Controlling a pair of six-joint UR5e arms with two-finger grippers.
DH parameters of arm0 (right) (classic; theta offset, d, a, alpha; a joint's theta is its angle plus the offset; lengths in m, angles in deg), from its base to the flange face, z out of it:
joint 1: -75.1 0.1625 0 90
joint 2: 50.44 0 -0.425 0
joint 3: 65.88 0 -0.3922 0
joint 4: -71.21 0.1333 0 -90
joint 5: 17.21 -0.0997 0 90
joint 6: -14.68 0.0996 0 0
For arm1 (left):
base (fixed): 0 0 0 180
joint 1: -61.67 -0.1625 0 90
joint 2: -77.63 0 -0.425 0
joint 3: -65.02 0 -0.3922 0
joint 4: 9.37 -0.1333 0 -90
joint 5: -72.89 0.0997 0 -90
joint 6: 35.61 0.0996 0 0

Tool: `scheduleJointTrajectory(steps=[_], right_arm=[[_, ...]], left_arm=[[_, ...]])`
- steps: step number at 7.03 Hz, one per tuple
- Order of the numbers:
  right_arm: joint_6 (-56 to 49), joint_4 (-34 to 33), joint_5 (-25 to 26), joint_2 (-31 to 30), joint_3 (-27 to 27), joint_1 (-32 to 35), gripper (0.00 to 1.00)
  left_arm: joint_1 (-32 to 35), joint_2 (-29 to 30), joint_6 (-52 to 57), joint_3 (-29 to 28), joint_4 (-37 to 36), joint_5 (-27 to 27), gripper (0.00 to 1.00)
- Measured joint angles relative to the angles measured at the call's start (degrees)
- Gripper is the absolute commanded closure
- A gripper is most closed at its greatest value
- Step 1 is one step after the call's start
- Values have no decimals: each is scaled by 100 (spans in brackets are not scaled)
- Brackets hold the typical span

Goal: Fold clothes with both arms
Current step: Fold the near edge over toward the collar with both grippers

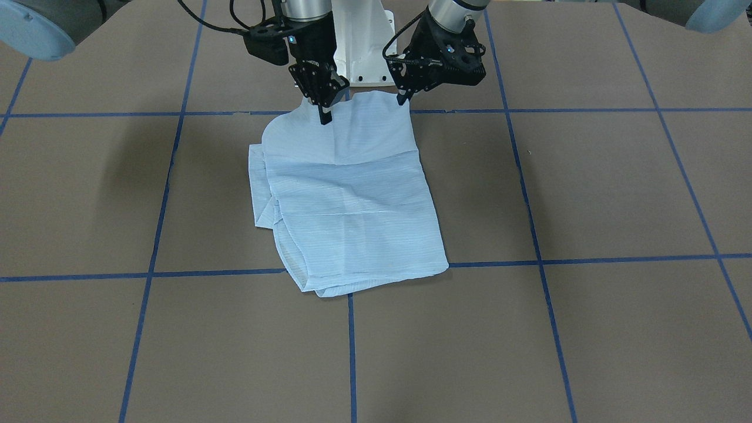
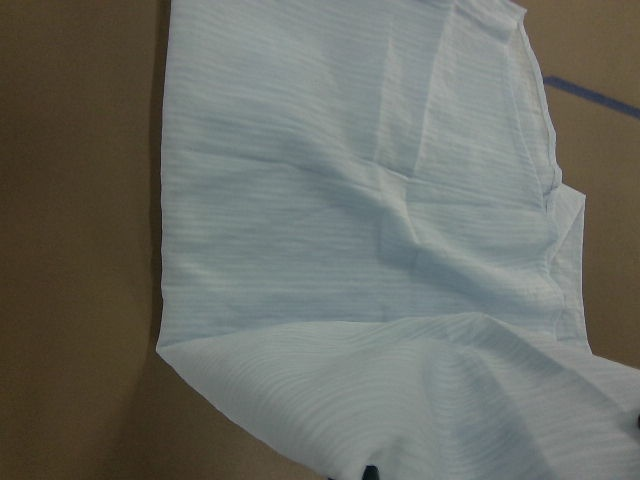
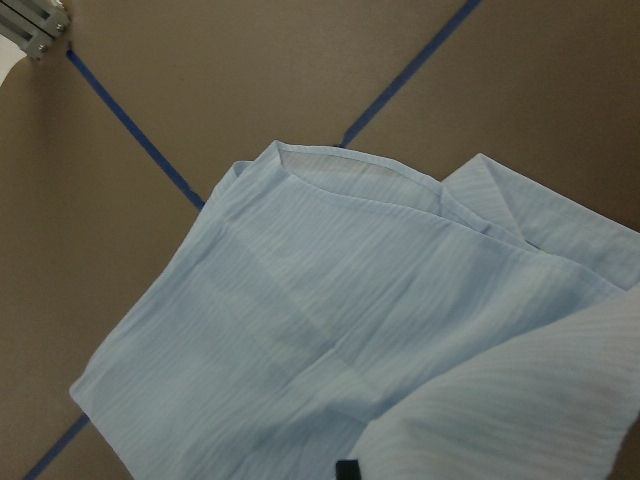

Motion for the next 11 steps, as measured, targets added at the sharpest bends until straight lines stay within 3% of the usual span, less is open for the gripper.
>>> scheduleJointTrajectory(steps=[3,6,8,11], right_arm=[[-754,1242,-19,581,-1932,579,100],[-1230,2060,-28,965,-3309,685,100],[-1359,2147,-46,1138,-3723,701,100],[-1577,2159,-107,1162,-3924,704,100]], left_arm=[[373,294,575,-944,104,342,100],[495,419,800,-1897,797,512,100],[618,580,1024,-2446,1071,571,100],[761,819,1106,-3197,1535,579,100]])
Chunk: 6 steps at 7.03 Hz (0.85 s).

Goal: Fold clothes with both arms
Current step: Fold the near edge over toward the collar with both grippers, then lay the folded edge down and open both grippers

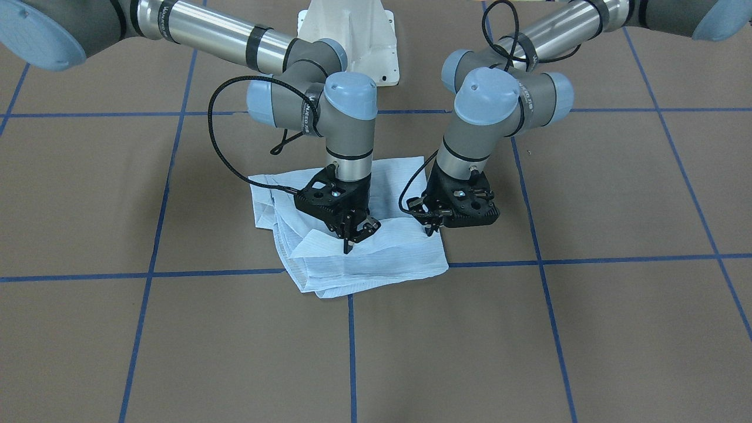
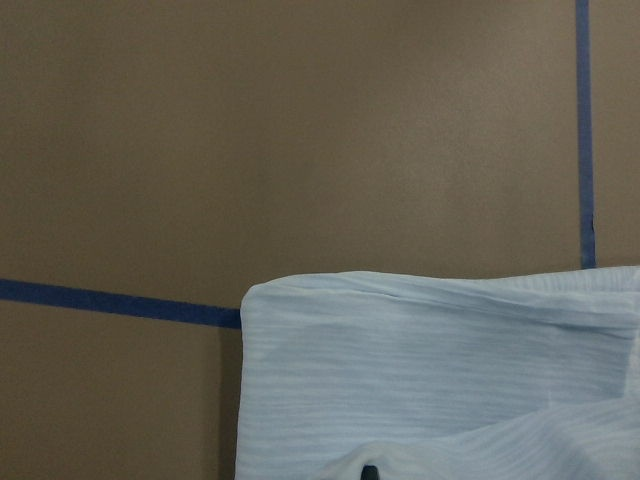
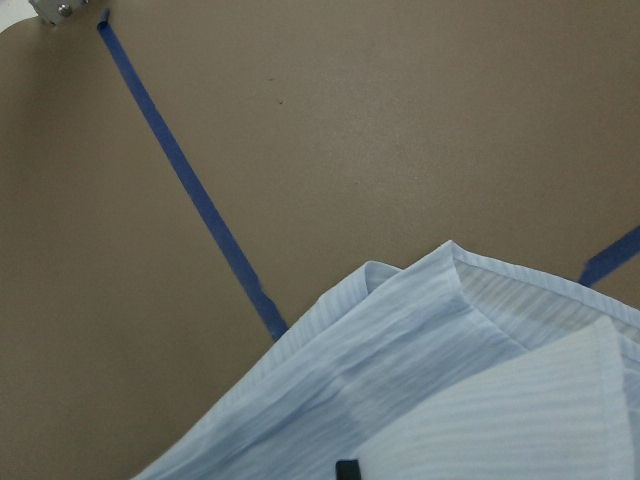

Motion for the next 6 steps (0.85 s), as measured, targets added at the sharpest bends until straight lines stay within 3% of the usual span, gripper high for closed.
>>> scheduleJointTrajectory(steps=[1,3,4,5,6], right_arm=[[-37,0,-12,1,-48,-1,100],[-123,15,-23,7,-151,-7,38],[-226,53,-55,15,-192,-4,36],[-353,85,-134,33,-222,30,54],[-413,98,-238,69,-236,104,96]], left_arm=[[37,50,41,-162,47,0,100],[61,94,66,-298,73,0,96],[63,107,68,-321,85,0,94],[85,115,69,-331,127,-1,100],[122,123,69,-337,188,-7,100]])
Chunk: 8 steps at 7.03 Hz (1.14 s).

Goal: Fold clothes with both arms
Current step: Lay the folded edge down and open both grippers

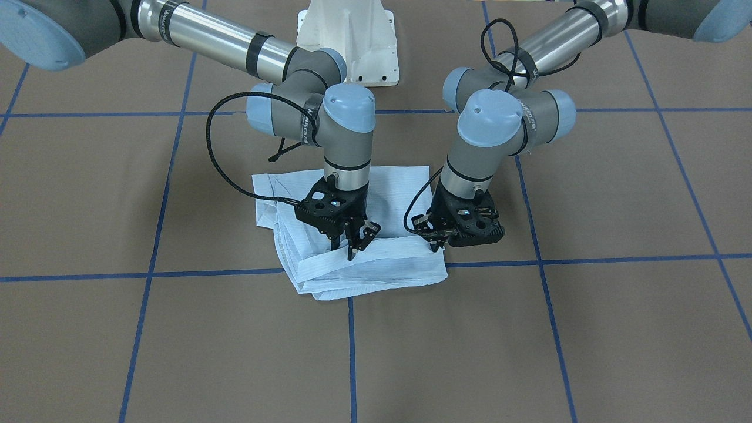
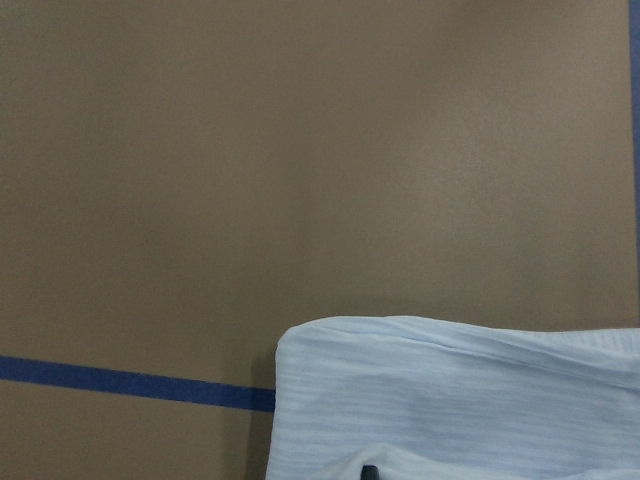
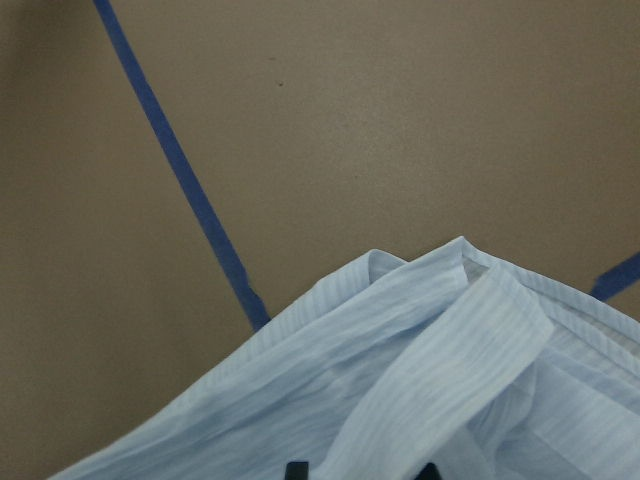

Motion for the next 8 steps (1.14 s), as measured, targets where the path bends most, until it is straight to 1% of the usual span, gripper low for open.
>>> scheduleJointTrajectory(steps=[1,2,3,4,5,7,8], right_arm=[[-14,5,-70,40,-3,76,99],[-16,7,-106,67,-8,140,75],[-41,7,-171,82,-8,208,21],[-225,4,-360,99,-6,311,0],[-606,-10,-690,121,-3,469,0],[-1559,-51,-1589,79,0,939,0],[-2055,-52,-1971,-7,3,1157,0]], left_arm=[[38,28,0,-23,31,-6,100],[82,101,0,-105,43,-8,56],[135,190,32,-237,70,-12,1],[212,244,199,-339,125,-22,0],[323,262,452,-388,171,-162,0],[464,231,669,-394,191,-732,0],[365,214,686,-410,190,-783,0]])
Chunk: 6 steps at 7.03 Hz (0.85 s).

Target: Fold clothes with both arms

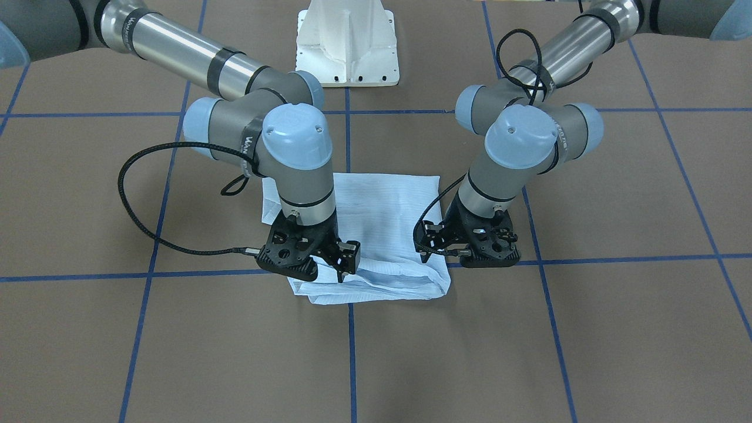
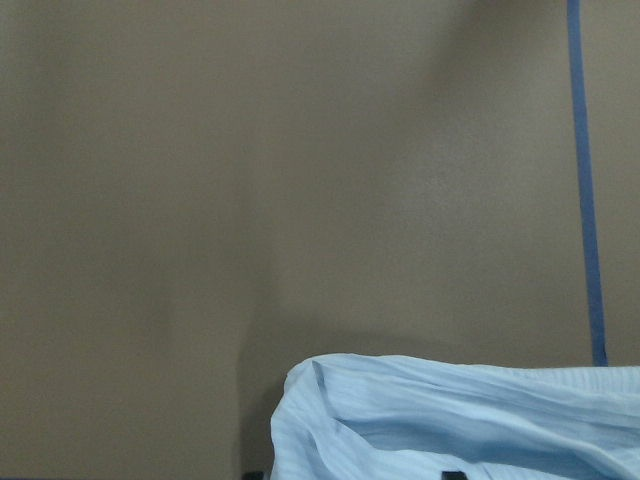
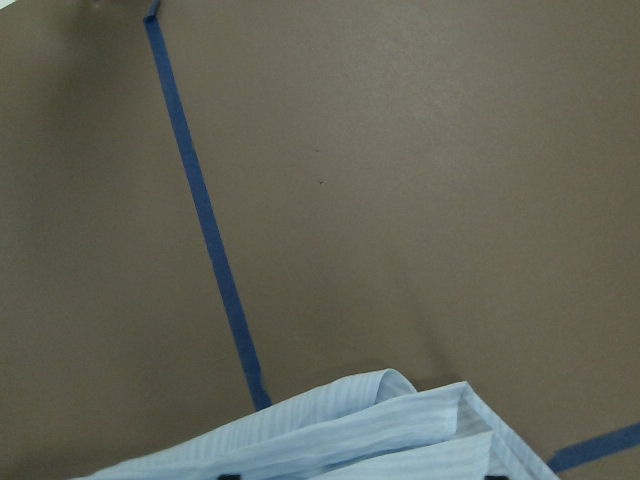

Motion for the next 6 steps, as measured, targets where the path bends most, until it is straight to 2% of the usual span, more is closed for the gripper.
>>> scheduleJointTrajectory(steps=[2,4,6], right_arm=[[-597,31,-255,-186,3,171,0],[-767,56,-286,-260,7,185,0],[-792,65,-287,-266,6,184,0]], left_arm=[[-437,39,-31,-161,5,308,0],[-607,418,-38,-794,6,642,0],[-488,752,-8,-1320,-3,797,0]])
